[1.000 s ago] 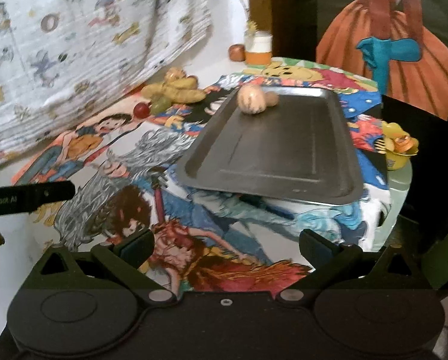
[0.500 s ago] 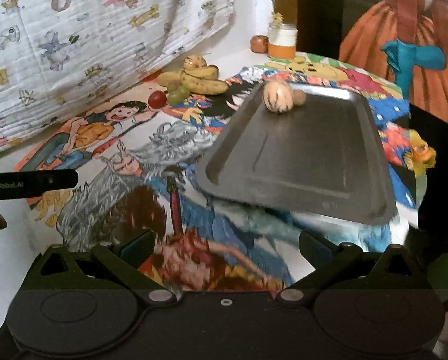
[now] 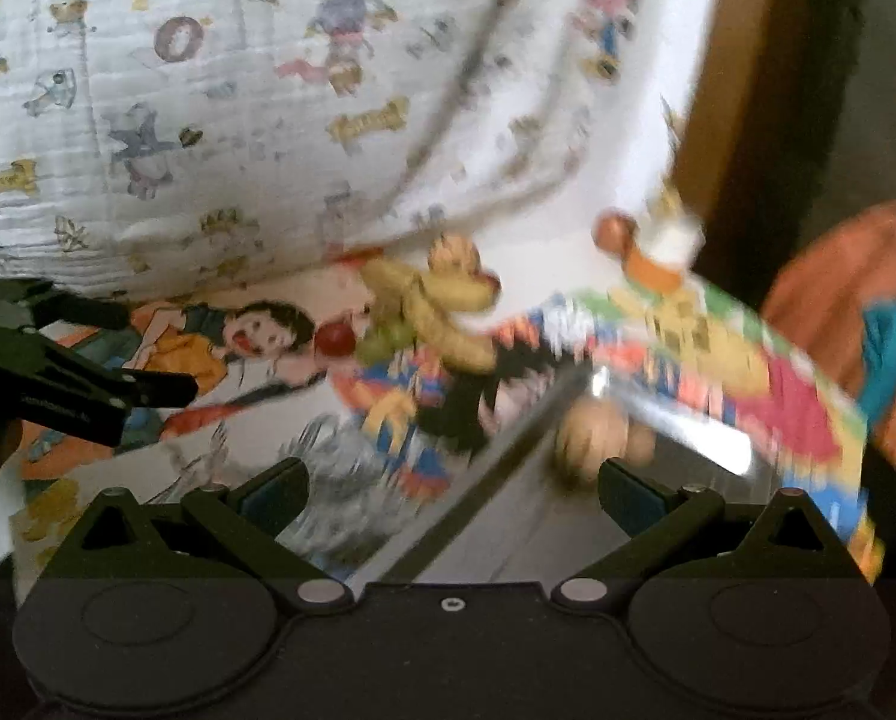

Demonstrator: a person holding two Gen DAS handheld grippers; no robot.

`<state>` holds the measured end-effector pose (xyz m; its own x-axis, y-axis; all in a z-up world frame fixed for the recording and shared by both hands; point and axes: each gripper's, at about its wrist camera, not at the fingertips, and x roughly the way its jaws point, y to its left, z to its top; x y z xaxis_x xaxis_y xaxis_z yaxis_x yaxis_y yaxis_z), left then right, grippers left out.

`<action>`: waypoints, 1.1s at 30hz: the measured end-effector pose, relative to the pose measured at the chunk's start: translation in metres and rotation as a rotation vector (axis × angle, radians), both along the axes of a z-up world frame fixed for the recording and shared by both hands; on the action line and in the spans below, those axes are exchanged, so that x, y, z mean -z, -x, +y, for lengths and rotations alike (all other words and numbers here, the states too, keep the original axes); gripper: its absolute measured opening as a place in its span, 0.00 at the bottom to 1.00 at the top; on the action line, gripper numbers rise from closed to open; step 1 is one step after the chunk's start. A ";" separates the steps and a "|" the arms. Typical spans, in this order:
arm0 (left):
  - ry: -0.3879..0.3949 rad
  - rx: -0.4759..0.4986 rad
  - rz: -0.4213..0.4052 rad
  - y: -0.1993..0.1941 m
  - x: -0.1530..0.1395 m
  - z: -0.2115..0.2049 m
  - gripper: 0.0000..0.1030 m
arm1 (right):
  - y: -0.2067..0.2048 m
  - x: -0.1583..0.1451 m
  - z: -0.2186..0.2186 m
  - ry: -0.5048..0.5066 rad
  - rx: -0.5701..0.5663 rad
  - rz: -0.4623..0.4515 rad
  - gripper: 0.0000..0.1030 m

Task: Organize fruits
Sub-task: 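Withdraw both tools from the tray back toward the fruit pile, then grasp the red tomato with the left tool while the right tool grasps a yellow banana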

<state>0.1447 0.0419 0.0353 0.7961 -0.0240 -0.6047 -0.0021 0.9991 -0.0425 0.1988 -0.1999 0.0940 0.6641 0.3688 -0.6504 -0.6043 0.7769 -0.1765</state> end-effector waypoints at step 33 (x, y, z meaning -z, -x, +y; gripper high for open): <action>-0.093 0.299 0.034 -0.127 0.041 -0.005 0.61 | -0.174 0.087 0.087 0.215 -0.383 0.063 0.58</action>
<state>0.2720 0.0365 -0.0053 0.7410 -0.1974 -0.6418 0.2930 0.9551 0.0445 0.3730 -0.1126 0.0070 0.4628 0.4319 -0.7742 -0.8560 0.4447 -0.2636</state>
